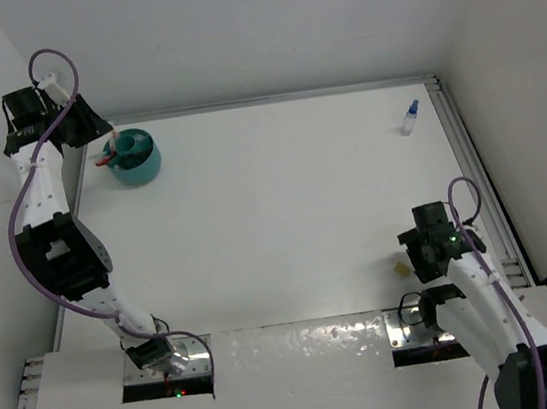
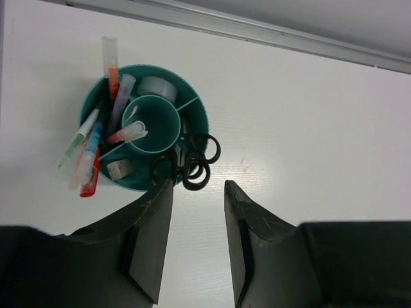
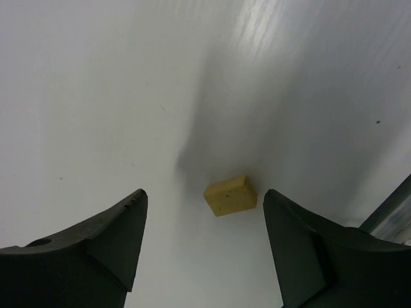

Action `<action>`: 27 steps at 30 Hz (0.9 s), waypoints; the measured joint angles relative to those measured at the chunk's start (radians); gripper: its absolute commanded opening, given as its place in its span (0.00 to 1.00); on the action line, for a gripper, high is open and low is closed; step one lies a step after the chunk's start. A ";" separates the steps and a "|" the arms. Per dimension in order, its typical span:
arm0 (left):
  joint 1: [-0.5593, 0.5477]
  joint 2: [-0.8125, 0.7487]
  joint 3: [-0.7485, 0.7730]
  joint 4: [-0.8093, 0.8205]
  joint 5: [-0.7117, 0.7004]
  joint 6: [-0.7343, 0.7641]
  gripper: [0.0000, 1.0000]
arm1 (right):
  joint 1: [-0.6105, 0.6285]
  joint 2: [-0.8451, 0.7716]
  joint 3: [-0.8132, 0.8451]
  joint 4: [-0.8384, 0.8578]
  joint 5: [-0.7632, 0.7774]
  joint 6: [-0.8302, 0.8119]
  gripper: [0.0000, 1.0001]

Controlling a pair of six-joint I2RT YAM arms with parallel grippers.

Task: Sort the stationery into containers
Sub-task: Move the drawer to the corner of the board.

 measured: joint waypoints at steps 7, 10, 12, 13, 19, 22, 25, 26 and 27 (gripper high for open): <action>0.000 -0.001 -0.026 0.005 0.039 -0.036 0.36 | 0.006 0.006 -0.103 0.084 -0.120 0.209 0.69; 0.000 -0.006 -0.031 0.009 0.042 -0.040 0.36 | 0.024 -0.016 -0.119 0.113 -0.152 0.321 0.66; 0.000 -0.012 -0.034 0.009 0.043 -0.042 0.36 | 0.034 -0.029 -0.127 0.115 -0.154 0.377 0.65; 0.001 -0.015 -0.034 0.009 0.045 -0.044 0.36 | 0.036 -0.036 -0.129 0.112 -0.153 0.405 0.64; 0.002 -0.024 -0.034 0.017 0.057 -0.053 0.36 | 0.036 -0.072 -0.155 0.097 -0.127 0.492 0.51; 0.002 -0.028 -0.034 0.017 0.062 -0.058 0.36 | 0.036 -0.105 -0.174 0.095 -0.120 0.510 0.42; 0.003 -0.031 -0.034 0.017 0.068 -0.067 0.36 | 0.036 -0.142 -0.197 0.100 -0.115 0.521 0.35; 0.003 -0.031 -0.034 0.017 0.070 -0.070 0.36 | 0.036 -0.154 -0.205 0.107 -0.114 0.526 0.35; 0.004 -0.031 -0.034 0.017 0.073 -0.072 0.36 | 0.035 -0.164 -0.213 0.116 -0.113 0.531 0.35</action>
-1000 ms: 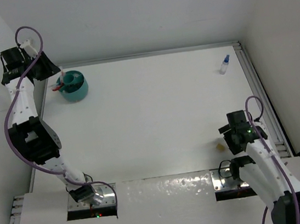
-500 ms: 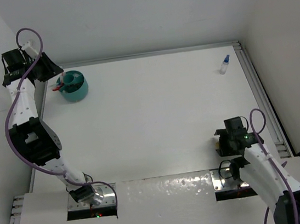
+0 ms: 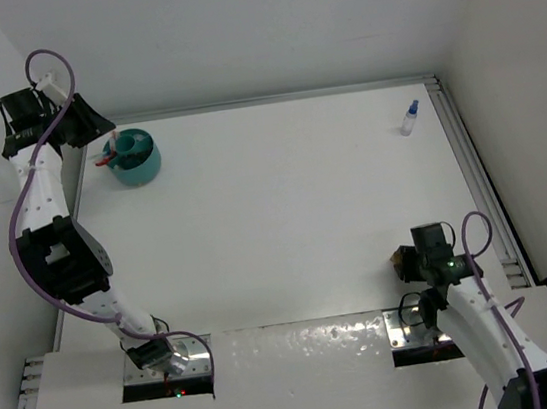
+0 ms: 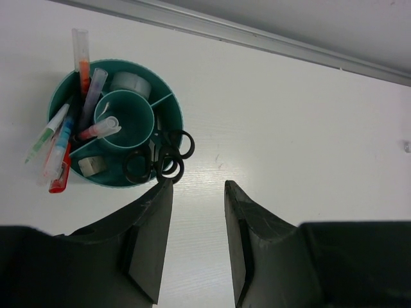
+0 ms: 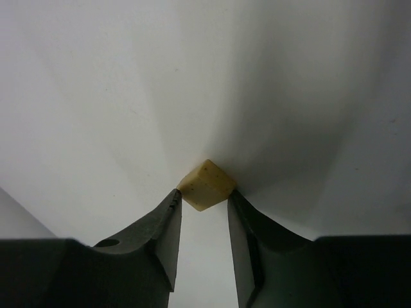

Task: Sort the stationery into containers
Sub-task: Move the drawer to the corner of the board.

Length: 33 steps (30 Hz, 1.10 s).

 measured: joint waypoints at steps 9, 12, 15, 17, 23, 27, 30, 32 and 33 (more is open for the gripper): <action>0.011 0.000 0.000 0.000 0.007 -0.003 0.36 | -0.036 0.070 0.005 0.101 0.002 0.015 0.50; 0.014 0.000 0.000 0.000 0.008 -0.003 0.36 | -0.058 0.123 0.026 0.108 0.003 0.001 0.44; 0.018 -0.001 0.000 0.000 0.011 -0.005 0.36 | -0.091 0.166 0.032 0.132 -0.002 -0.037 0.33; 0.023 -0.001 0.000 0.000 0.012 -0.007 0.36 | -0.131 0.195 0.033 0.159 -0.016 -0.072 0.32; 0.038 -0.001 0.000 0.000 0.020 -0.019 0.36 | -0.211 0.382 0.105 0.259 -0.090 -0.307 0.38; 0.048 -0.001 0.000 0.002 0.027 -0.027 0.36 | -0.210 0.545 0.212 0.252 -0.117 -0.507 0.42; 0.050 -0.001 0.000 0.005 0.030 -0.029 0.36 | -0.208 0.597 0.248 0.249 -0.132 -0.608 0.46; 0.052 -0.001 0.000 0.005 0.032 -0.029 0.36 | -0.208 0.598 0.249 0.253 -0.138 -0.650 0.47; 0.054 -0.001 0.000 0.006 0.034 -0.029 0.36 | -0.206 0.599 0.251 0.253 -0.139 -0.667 0.47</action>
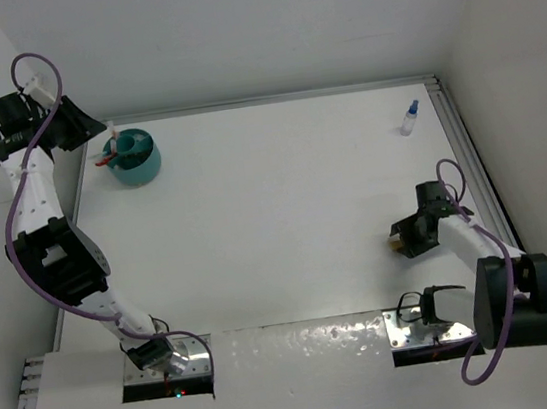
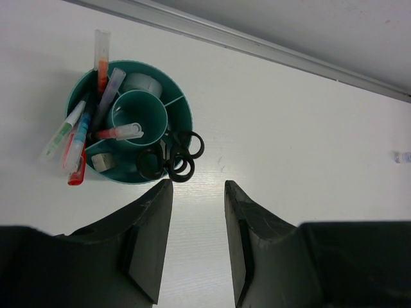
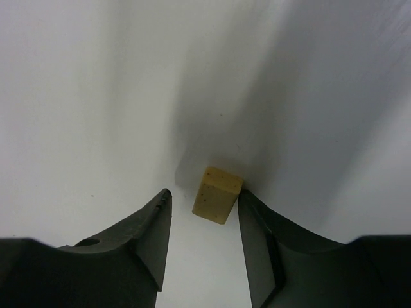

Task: Sort the stationery into containers
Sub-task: Move the drawer to the corner of the board, then pick up the stationery from the center of the board.

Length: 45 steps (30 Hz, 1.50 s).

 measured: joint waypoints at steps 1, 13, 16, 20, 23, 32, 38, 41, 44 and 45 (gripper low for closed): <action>0.001 0.000 0.000 0.000 0.002 0.000 0.36 | 0.002 0.002 0.002 0.000 0.000 -0.016 0.47; 0.010 0.000 0.000 0.000 0.017 -0.016 0.36 | 0.001 0.015 -0.007 0.001 -0.005 -0.048 0.08; 0.010 0.000 0.000 0.000 0.023 -0.019 0.36 | 0.004 0.005 -0.008 0.002 0.000 -0.073 0.00; 0.010 0.000 0.005 -0.004 0.052 -0.025 0.35 | 0.057 -0.024 -0.003 0.013 0.048 -0.182 0.00; 0.000 0.000 0.026 -0.024 0.068 -0.016 0.35 | 0.127 -0.054 0.024 0.004 0.087 -0.312 0.00; -0.158 -0.050 0.123 -0.140 0.108 0.130 0.40 | 0.427 -0.139 0.245 0.220 0.028 -0.814 0.00; -0.376 -0.102 0.112 -0.262 0.156 0.281 0.46 | 0.616 -0.069 0.342 0.438 -0.112 -1.054 0.00; -0.484 -0.105 0.090 -0.317 0.164 0.325 0.48 | 0.699 0.000 0.394 0.537 -0.131 -1.147 0.00; -0.567 -0.109 0.049 -0.339 0.157 0.338 0.48 | 0.765 0.053 0.405 0.636 -0.126 -1.208 0.00; -0.589 -0.113 0.034 -0.341 0.151 0.340 0.48 | 0.780 0.070 0.406 0.660 -0.120 -1.220 0.00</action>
